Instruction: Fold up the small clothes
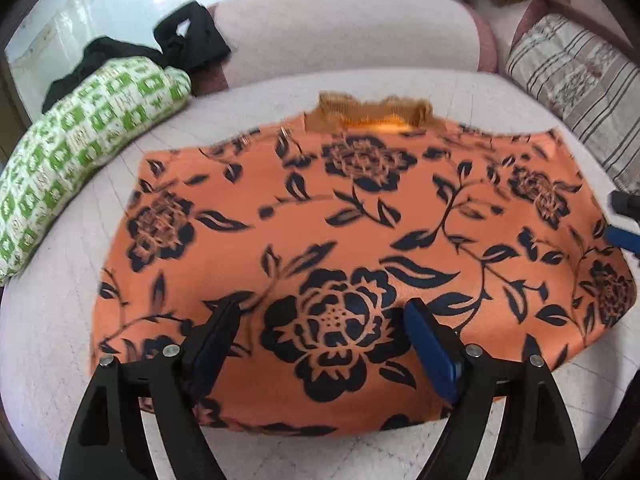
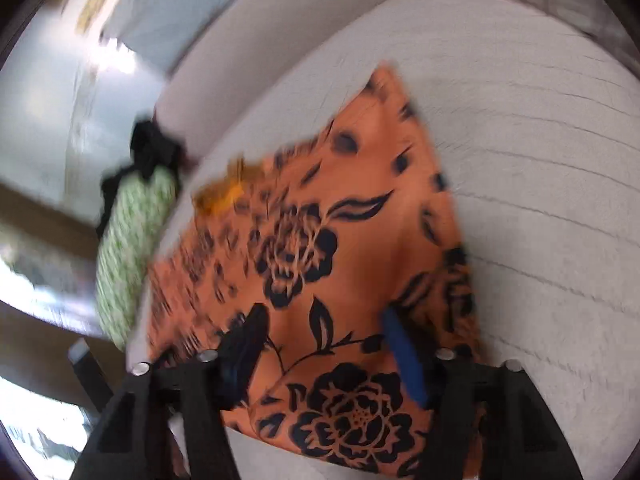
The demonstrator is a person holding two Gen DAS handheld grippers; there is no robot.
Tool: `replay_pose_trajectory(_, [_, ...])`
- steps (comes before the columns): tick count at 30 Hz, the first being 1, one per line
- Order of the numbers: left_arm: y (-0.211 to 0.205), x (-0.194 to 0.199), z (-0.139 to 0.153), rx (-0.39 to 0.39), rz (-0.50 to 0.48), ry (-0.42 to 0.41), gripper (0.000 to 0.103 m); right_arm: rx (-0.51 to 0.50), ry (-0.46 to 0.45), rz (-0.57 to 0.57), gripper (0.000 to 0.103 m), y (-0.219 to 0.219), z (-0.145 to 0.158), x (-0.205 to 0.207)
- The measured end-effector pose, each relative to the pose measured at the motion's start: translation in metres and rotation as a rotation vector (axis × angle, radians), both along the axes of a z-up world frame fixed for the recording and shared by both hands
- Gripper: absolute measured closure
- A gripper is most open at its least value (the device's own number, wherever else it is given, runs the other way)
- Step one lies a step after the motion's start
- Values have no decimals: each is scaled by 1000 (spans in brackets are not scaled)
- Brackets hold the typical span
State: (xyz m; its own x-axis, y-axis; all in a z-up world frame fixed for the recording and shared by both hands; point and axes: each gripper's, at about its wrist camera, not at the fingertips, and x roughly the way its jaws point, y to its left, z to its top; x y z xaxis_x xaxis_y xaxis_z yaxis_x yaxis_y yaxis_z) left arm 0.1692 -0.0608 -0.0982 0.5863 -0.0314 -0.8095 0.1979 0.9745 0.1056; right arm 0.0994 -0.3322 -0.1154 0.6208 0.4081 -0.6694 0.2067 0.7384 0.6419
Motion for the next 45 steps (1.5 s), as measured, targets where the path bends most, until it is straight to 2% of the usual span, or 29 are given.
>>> replay_pose_trajectory(1, [3,-1,3,-4,3,-4,18,-19,-32,-2,38,3,9,-9])
replay_pose_trajectory(3, [8,-3,6,-20,9,-9,18,-20,-70,5,26,13,22,-33])
replay_pose_trajectory(5, [14,-4,7,-24,15,-11,18,25,-63,31,25,29,20,-57])
replay_pose_trajectory(7, [18,-5,7,-23,22,-12,18,95,-13,10,25,36,0,-76])
replay_pose_trajectory(10, [24,-6,5,-27,33,-3,18,212,63,-94,25,36,-45,-90])
replay_pose_trajectory(13, [27,-7,6,-31,40,-8,18,306,46,-183,25,22,-58,-88])
replay_pose_trajectory(16, [27,-5,6,-43,48,-12,18,300,25,-270,25,5,-58,-76])
replay_pose_trajectory(19, [18,1,-5,-14,30,9,18,370,16,-345,25,-9,-71,-64])
replay_pose_trajectory(20, [14,5,-15,9,20,35,18,360,13,-344,26,-9,-70,-62])
replay_pose_trajectory(22, [11,5,-21,29,16,30,18,307,6,-326,37,-7,-66,-56])
replay_pose_trajectory(23, [11,4,-18,27,16,23,18,286,15,-309,55,-5,-66,-52])
replay_pose_trajectory(24, [11,3,-14,13,18,24,18,288,26,-304,62,-8,-64,-54])
replay_pose_trajectory(26, [14,-1,0,-20,28,-13,18,275,19,-301,62,-13,-60,-54])
replay_pose_trajectory(28, [12,-3,8,-18,27,-61,18,220,-12,-281,61,-9,-51,-52])
replay_pose_trajectory(29, [8,0,3,-8,12,-50,18,193,-12,-264,44,-6,-50,-48])
replay_pose_trajectory(30, [3,5,-7,8,-3,-10,18,177,-9,-255,33,-2,-52,-46])
replay_pose_trajectory(31, [-1,10,-18,33,-10,34,17,168,-1,-252,33,0,-56,-42])
replay_pose_trajectory(32, [-3,10,-25,53,-12,32,17,171,-5,-252,33,-1,-57,-42])
replay_pose_trajectory(34, [-3,6,-14,39,-6,7,19,161,-8,-246,39,-3,-56,-39])
replay_pose_trajectory(35, [0,2,-4,-1,-5,-17,19,156,-7,-242,61,-4,-53,-39])
replay_pose_trajectory(36, [1,-1,3,-15,-6,-46,19,139,-9,-234,77,-5,-50,-39])
replay_pose_trajectory(38, [1,-1,7,4,3,-85,19,97,-11,-214,77,-4,-43,-38])
replay_pose_trajectory(41, [0,17,-25,44,7,24,17,76,18,-203,73,0,-43,-31])
replay_pose_trajectory(43, [3,12,-15,12,6,-1,18,72,54,-211,68,0,-53,-25])
replay_pose_trajectory(45, [10,4,6,-45,0,-58,18,106,52,-222,66,-2,-58,-26])
